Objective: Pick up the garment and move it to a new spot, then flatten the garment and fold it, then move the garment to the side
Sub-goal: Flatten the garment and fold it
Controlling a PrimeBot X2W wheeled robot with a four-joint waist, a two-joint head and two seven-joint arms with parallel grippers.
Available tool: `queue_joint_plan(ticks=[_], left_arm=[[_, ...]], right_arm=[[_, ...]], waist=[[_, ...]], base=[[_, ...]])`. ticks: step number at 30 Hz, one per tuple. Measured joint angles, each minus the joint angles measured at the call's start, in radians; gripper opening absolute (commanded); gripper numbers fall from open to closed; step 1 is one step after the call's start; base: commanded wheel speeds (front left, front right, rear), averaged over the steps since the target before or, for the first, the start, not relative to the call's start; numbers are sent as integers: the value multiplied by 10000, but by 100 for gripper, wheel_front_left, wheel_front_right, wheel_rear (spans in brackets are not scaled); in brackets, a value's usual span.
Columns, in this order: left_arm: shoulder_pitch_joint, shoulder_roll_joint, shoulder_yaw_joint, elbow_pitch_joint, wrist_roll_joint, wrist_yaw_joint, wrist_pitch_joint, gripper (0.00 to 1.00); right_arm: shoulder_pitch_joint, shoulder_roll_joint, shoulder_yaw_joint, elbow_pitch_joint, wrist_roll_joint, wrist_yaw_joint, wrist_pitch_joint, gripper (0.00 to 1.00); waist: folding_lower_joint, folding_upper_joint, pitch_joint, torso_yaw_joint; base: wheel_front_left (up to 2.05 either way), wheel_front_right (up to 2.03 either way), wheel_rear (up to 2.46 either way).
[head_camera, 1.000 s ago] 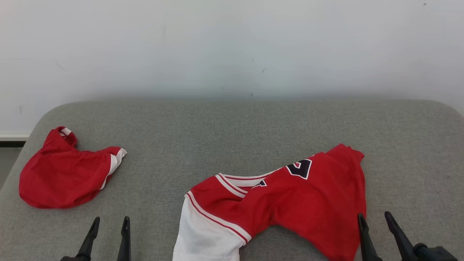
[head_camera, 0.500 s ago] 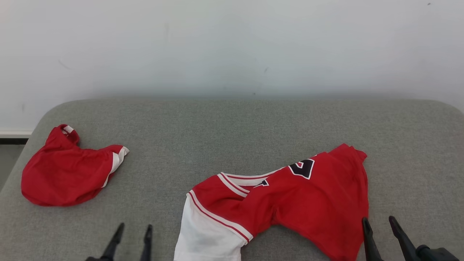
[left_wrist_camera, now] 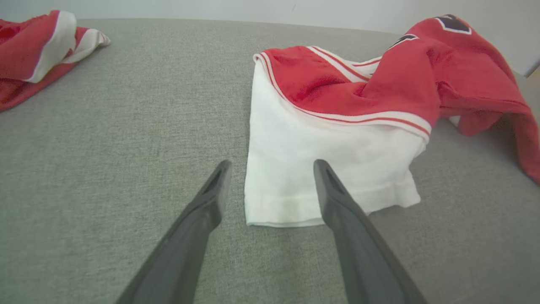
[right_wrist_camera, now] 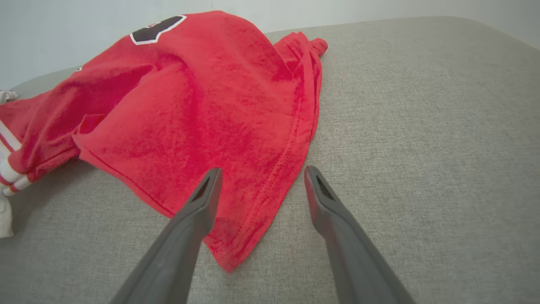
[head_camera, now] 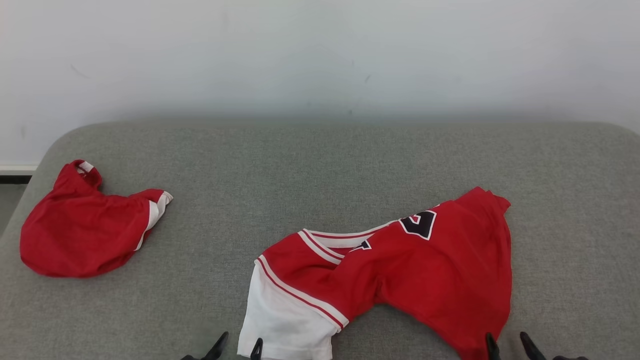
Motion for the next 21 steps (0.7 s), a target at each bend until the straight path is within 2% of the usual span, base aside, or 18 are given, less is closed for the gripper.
queue_joint_plan(ticks=[11, 20, 21], left_arm=[[-961, -119, -230, 1971, -197, 23, -203, 100], [-1372, -408, -353, 2844, -688, 46, -322, 100], [-1390, -458, -395, 2878, -872, 44, -345, 100]], right_arm=[[-902, 251, 466, 2113, 255, 0, -376, 100], [-1315, 357, 897, 3101, 520, 0, -711, 100], [-1388, 368, 926, 3208, 596, 0, -727, 71]], waist=[[0, 0, 334, -57], [-2, -1, 432, -17], [-3, -1, 442, -28]], base=[[0, 0, 0], [0, 0, 0], [0, 0, 0]])
